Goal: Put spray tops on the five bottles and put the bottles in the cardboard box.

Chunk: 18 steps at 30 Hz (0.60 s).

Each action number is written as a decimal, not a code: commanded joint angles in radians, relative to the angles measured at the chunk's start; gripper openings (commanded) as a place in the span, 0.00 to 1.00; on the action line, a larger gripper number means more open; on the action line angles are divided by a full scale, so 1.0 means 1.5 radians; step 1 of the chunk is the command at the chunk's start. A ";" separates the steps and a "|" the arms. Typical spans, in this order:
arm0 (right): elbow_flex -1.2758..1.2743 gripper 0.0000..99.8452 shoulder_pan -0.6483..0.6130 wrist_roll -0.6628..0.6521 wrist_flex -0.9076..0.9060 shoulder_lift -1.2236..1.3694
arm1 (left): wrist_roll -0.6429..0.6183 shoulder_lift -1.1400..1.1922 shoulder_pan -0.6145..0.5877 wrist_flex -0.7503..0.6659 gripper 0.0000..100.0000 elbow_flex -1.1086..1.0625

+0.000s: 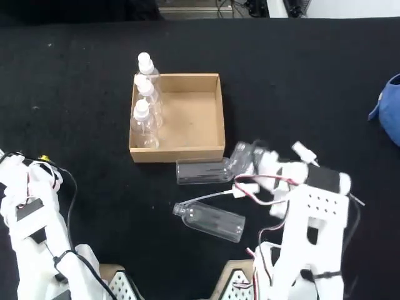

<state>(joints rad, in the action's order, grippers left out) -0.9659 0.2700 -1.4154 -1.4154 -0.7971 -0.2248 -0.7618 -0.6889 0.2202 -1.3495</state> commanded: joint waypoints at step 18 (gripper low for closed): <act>-0.112 0.13 -0.285 -0.091 -0.017 -0.025 | 0.004 -0.010 0.001 0.006 0.03 0.037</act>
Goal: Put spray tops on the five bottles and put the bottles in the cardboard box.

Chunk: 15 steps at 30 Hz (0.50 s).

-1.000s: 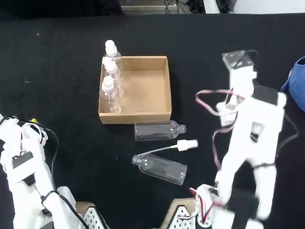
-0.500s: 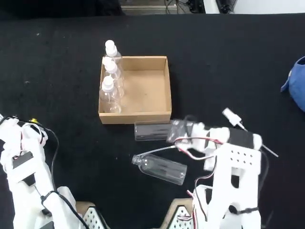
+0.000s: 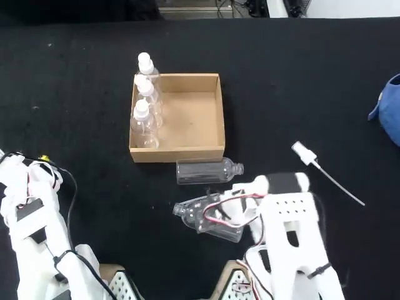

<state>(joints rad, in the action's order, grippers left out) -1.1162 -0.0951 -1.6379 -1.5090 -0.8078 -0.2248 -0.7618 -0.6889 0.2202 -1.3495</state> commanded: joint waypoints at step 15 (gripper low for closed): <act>0.005 0.12 -0.330 0.446 0.189 -0.019 | 0.004 -0.010 0.001 0.006 0.03 0.039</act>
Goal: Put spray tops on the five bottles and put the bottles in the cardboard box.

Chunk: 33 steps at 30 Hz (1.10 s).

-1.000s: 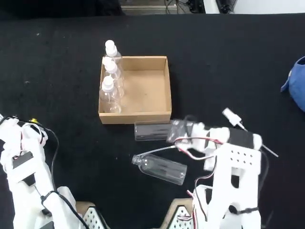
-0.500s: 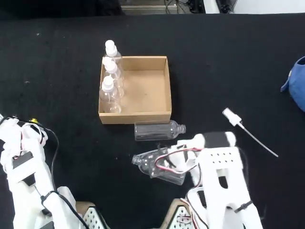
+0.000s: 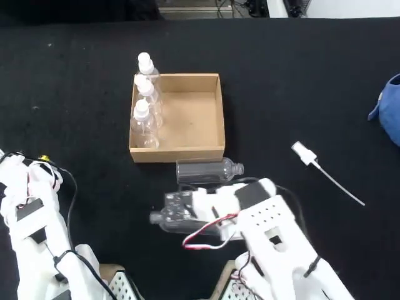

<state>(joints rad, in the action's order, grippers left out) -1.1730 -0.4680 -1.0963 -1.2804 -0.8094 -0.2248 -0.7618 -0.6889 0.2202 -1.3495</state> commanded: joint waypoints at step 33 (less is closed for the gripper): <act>0.290 0.26 -0.345 0.579 0.111 0.196 | -0.104 -0.004 -0.127 0.005 0.03 0.044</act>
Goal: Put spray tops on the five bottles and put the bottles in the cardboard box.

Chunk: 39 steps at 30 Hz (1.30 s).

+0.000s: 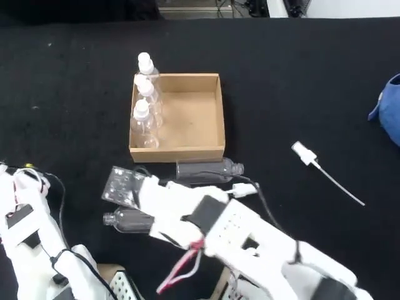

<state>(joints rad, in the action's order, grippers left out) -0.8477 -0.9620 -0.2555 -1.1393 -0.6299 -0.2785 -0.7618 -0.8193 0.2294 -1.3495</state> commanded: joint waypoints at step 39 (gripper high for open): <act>0.066 0.26 -0.113 0.173 0.137 0.266 | -0.121 -0.003 -0.110 -0.047 0.03 0.043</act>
<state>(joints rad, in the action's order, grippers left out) -0.7818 -1.1109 -0.0038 -0.9659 -0.2739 -0.4503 -0.7618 -0.9728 0.1803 -1.3495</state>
